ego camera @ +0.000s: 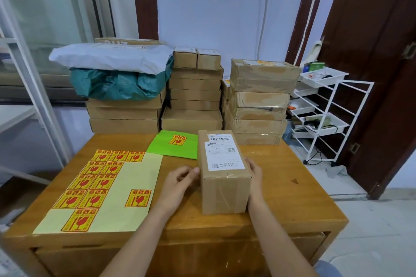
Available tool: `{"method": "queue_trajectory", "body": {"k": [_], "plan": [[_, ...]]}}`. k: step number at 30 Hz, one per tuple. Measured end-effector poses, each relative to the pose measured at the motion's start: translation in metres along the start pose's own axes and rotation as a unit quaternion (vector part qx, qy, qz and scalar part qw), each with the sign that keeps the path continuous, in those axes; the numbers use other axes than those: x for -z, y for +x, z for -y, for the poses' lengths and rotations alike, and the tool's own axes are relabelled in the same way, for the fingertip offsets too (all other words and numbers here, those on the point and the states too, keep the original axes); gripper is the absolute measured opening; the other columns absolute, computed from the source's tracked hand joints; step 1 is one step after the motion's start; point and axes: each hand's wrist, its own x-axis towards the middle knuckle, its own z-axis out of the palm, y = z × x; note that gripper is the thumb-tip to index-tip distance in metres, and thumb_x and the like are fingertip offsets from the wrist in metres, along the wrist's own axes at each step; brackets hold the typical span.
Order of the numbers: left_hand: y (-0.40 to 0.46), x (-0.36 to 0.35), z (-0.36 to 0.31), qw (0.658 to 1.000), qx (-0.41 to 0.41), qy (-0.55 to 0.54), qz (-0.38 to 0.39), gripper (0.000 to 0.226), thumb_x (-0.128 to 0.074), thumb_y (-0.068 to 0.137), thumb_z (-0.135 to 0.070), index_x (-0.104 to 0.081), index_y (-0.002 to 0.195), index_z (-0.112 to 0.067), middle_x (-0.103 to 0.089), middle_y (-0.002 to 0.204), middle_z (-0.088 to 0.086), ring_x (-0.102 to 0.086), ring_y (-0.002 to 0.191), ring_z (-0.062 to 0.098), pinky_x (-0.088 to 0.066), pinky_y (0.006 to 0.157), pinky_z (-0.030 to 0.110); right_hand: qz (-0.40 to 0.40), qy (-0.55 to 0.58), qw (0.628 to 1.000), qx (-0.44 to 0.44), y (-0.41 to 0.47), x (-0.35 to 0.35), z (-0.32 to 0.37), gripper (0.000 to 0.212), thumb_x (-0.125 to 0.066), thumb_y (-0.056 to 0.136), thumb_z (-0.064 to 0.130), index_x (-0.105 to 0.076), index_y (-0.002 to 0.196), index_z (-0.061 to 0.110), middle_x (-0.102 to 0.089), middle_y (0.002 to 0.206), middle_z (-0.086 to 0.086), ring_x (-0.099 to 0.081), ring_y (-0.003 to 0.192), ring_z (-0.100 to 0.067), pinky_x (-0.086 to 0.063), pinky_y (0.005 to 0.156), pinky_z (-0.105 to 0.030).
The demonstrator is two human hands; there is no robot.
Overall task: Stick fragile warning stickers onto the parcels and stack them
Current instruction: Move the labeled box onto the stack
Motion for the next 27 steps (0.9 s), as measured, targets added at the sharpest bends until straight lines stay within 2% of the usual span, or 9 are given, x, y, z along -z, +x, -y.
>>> {"method": "queue_trajectory", "body": {"k": [2,6,10,12,14,16,20,23,27], "plan": [[0.001,0.001,0.002,1.0,0.002,-0.004,0.004,0.062,-0.059,0.072,-0.067,-0.062,0.08,-0.006,-0.061,0.069,-0.001,-0.054,0.068,0.009,-0.042,0.065,0.022,0.006,0.012,1.0,-0.007,-0.002,0.0,0.001,0.03,-0.05,0.096,0.009,-0.067,0.072,0.017,-0.068,0.065,0.003,-0.06,0.067,-0.017,-0.044,0.064,-0.031],[0.001,0.004,0.005,0.999,0.03,-0.017,-0.014,0.06,-0.058,0.07,-0.072,-0.068,0.096,-0.018,-0.07,0.094,0.003,-0.063,0.091,0.016,-0.047,0.077,0.022,0.023,0.002,1.0,-0.008,-0.002,-0.002,0.003,0.031,-0.052,0.096,0.01,-0.071,0.076,0.024,-0.073,0.074,0.002,-0.066,0.076,-0.022,-0.051,0.071,-0.037],[-0.002,0.0,-0.004,0.997,0.058,-0.036,-0.018,0.022,-0.053,0.095,-0.031,-0.064,0.11,-0.019,-0.07,0.102,-0.007,-0.063,0.092,-0.005,-0.044,0.075,0.007,0.076,-0.007,0.997,0.0,-0.001,-0.006,0.001,0.025,-0.049,0.099,0.018,-0.071,0.095,0.029,-0.075,0.093,0.003,-0.069,0.093,-0.019,-0.055,0.084,-0.04],[-0.003,-0.002,-0.007,0.997,0.061,-0.034,-0.01,0.023,-0.045,0.099,-0.019,-0.059,0.117,-0.02,-0.064,0.108,-0.013,-0.059,0.09,-0.016,-0.041,0.072,0.002,0.096,-0.013,0.995,0.006,-0.001,-0.006,-0.001,0.025,-0.046,0.1,0.022,-0.07,0.106,0.028,-0.074,0.101,0.004,-0.068,0.098,-0.017,-0.053,0.09,-0.044],[-0.003,-0.004,-0.008,0.997,0.064,-0.03,-0.01,0.024,-0.042,0.099,-0.017,-0.056,0.119,-0.021,-0.061,0.109,-0.017,-0.056,0.088,-0.022,-0.04,0.071,-0.001,0.098,-0.013,0.995,0.009,-0.002,-0.007,-0.001,0.025,-0.046,0.101,0.023,-0.069,0.108,0.028,-0.073,0.102,0.004,-0.067,0.1,-0.016,-0.052,0.093,-0.047],[-0.003,-0.005,-0.008,0.997,0.065,-0.028,-0.022,0.023,-0.042,0.099,-0.017,-0.058,0.115,-0.02,-0.062,0.107,-0.015,-0.057,0.088,-0.02,-0.04,0.072,0.001,0.086,-0.012,0.996,0.012,-0.003,-0.007,0.001,0.024,-0.047,0.101,0.023,-0.069,0.103,0.031,-0.074,0.1,0.005,-0.067,0.098,-0.017,-0.051,0.092,-0.047],[-0.005,-0.004,-0.004,0.996,0.056,-0.016,-0.062,0.021,-0.044,0.099,-0.019,-0.065,0.103,-0.021,-0.069,0.098,-0.007,-0.061,0.089,-0.002,-0.043,0.073,0.011,0.082,-0.009,0.996,0.019,-0.005,-0.006,0.004,0.025,-0.048,0.1,0.02,-0.068,0.095,0.034,-0.074,0.095,0.007,-0.067,0.096,-0.015,-0.051,0.092,-0.046],[-0.004,-0.004,-0.003,0.995,0.058,-0.006,-0.087,0.021,-0.044,0.099,-0.02,-0.064,0.101,-0.025,-0.068,0.097,-0.009,-0.061,0.087,-0.005,-0.044,0.072,0.011,0.107,-0.026,0.994,0.016,-0.009,-0.007,0.004,0.024,-0.045,0.101,0.024,-0.067,0.104,0.032,-0.073,0.101,0.008,-0.066,0.1,-0.012,-0.051,0.095,-0.044],[-0.004,-0.004,-0.004,0.993,0.074,-0.008,-0.093,0.028,-0.043,0.098,-0.03,-0.06,0.12,-0.023,-0.065,0.113,-0.008,-0.059,0.106,0.004,-0.046,0.084,0.017,0.139,-0.055,0.989,0.016,-0.011,-0.007,0.001,0.033,-0.039,0.102,0.036,-0.063,0.124,0.026,-0.068,0.116,0.008,-0.061,0.112,-0.011,-0.046,0.101,-0.045]]}}
